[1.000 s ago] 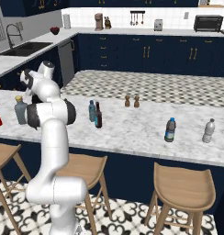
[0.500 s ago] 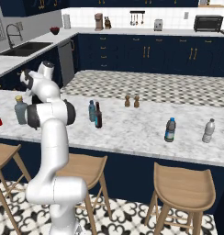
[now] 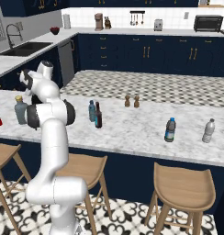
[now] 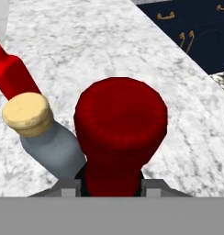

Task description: Move the plastic bottles in the middle to the plastics group, and the glass bottles in the middle to the glass group.

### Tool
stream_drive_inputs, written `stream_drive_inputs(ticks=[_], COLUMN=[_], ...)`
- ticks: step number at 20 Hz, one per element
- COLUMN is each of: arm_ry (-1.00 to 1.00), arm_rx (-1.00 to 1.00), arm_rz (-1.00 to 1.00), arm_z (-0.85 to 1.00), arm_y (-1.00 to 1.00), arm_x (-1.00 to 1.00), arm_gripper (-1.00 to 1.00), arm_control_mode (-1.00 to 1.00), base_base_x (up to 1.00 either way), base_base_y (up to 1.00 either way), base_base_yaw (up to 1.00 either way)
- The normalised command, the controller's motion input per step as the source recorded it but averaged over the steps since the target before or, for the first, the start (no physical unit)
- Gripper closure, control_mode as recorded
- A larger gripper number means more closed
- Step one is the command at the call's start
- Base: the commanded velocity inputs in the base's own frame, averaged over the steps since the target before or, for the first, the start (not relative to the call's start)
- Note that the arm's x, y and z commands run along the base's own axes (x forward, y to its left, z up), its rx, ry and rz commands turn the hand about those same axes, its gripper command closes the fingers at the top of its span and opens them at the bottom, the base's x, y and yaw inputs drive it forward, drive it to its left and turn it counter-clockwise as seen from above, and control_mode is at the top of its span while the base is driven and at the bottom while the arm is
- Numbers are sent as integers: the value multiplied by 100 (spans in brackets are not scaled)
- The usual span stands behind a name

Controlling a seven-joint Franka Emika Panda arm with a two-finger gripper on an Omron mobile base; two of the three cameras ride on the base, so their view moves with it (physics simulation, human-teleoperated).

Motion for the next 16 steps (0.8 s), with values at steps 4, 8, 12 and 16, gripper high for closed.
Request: stream_drive_inputs(ticks=[4,8,12,16], arm_ry=[0,0,0,0], arm_rx=[0,0,0,0], arm_rz=[0,0,0,0], arm_z=[0,0,0,0], arm_y=[0,0,0,0], arm_x=[0,-4,-8,-20], arm_gripper=[-100,-100,-100,-100], arm_control_mode=[-100,-100,-100,-100], base_base_x=[0,0,0,0], base_base_y=[0,0,0,0], base_base_yaw=[0,0,0,0])
